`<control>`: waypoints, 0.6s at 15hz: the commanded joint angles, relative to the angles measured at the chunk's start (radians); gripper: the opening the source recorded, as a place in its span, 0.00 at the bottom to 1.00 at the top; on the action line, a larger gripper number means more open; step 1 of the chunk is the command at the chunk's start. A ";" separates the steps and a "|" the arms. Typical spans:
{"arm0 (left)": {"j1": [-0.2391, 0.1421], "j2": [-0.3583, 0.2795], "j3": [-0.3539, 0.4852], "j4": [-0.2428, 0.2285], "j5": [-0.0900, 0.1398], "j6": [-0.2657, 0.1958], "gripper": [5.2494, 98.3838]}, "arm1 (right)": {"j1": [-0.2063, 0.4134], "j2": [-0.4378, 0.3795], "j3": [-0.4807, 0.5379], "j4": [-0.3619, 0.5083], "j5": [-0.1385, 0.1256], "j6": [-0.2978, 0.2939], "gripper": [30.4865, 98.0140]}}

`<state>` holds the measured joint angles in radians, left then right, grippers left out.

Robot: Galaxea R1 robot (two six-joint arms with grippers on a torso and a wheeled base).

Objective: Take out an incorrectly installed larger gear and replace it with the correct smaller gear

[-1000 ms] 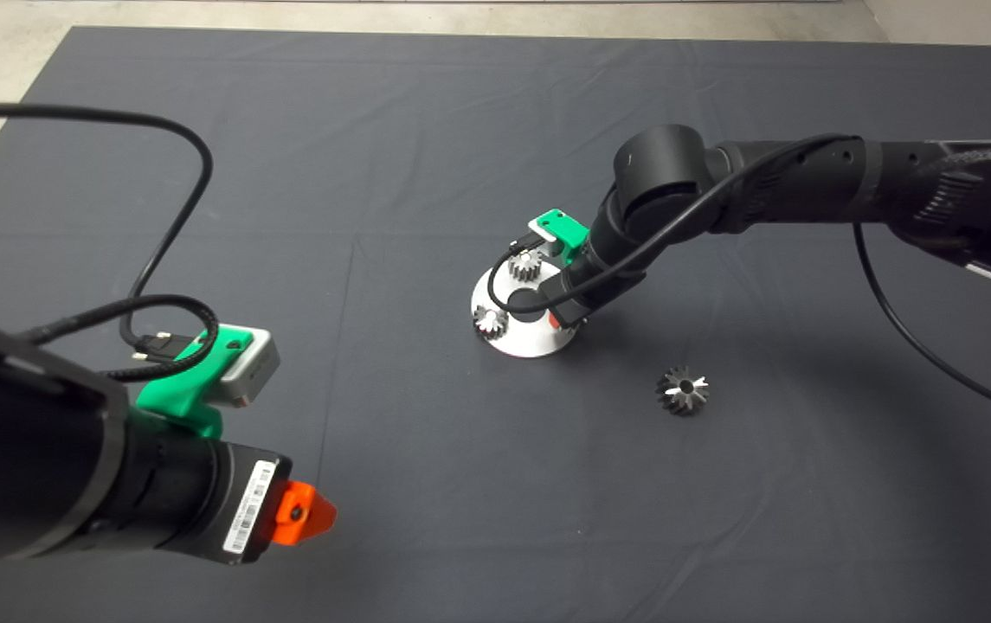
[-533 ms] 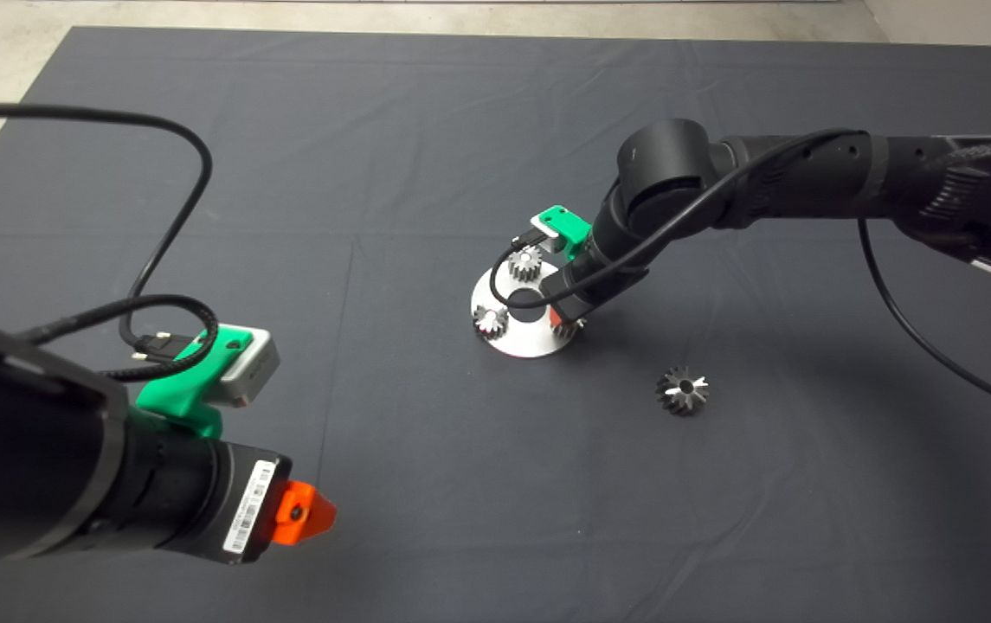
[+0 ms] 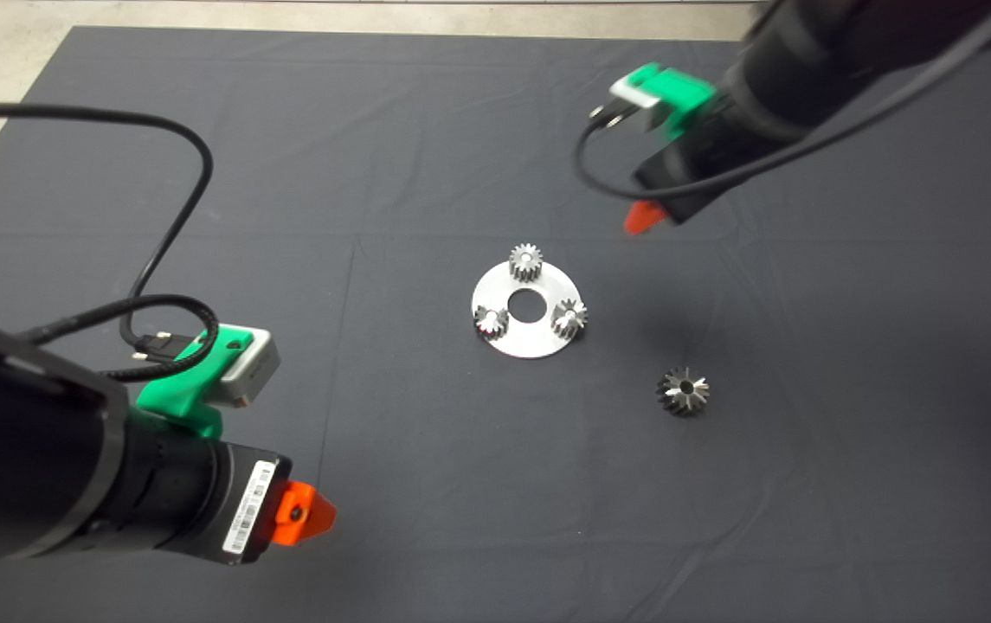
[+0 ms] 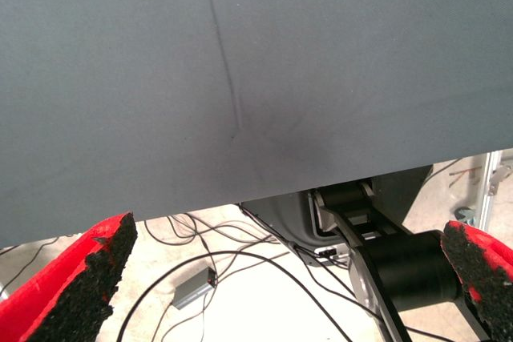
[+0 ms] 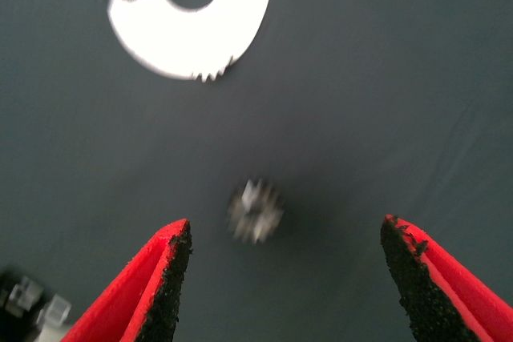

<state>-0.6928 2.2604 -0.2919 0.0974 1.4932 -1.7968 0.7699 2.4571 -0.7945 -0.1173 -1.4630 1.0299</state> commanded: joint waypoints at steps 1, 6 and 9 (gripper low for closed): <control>-0.011 0.052 0.015 -0.016 0.006 0.039 0.99 | 0.058 -0.350 0.382 0.213 -0.005 0.150 0.48; -0.011 0.078 0.015 -0.013 0.002 0.041 0.99 | 0.058 -0.421 0.434 0.252 -0.002 0.209 0.55; -0.011 0.071 0.013 -0.010 0.005 0.062 0.99 | 0.057 -0.416 0.439 0.255 -0.002 0.251 0.63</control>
<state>-0.6928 2.3400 -0.2919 0.0974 1.4947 -1.7444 0.8085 2.0399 -0.3591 0.1126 -1.4615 1.2470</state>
